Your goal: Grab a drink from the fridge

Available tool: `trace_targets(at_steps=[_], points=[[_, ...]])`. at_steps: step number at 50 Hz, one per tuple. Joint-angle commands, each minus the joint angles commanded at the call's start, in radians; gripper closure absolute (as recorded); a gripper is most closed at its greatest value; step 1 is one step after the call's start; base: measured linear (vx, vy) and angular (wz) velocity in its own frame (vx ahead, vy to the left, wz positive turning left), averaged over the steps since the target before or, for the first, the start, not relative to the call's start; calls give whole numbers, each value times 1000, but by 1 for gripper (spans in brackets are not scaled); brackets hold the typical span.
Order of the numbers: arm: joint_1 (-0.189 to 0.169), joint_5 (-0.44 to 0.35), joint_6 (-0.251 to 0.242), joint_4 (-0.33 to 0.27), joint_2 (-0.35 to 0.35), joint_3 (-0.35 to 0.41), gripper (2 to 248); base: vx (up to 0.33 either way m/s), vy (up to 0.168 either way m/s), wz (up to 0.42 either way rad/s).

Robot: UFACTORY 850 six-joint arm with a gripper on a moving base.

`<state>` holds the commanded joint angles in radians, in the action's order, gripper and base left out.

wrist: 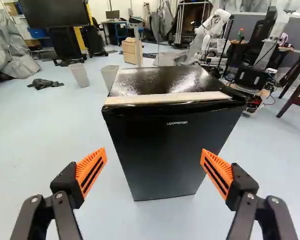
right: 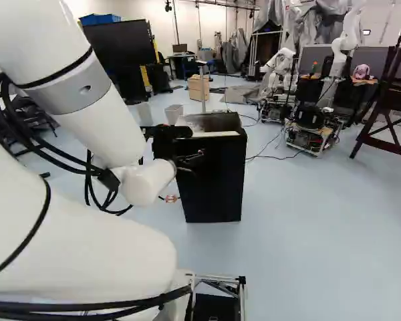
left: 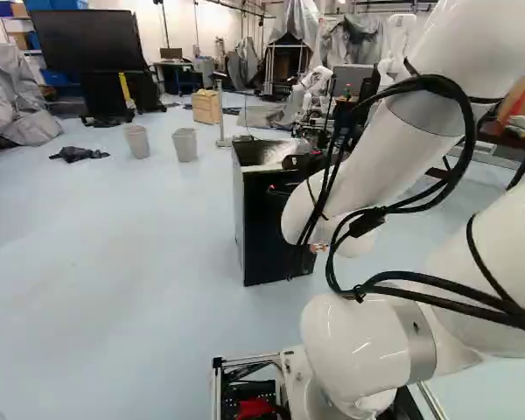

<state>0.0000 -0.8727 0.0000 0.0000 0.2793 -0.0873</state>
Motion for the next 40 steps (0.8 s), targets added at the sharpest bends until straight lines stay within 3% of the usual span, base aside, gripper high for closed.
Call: trace_targets(at_steps=[40], points=[[0, 0, 0, 0, 0, 0, 3, 5, 97, -17]])
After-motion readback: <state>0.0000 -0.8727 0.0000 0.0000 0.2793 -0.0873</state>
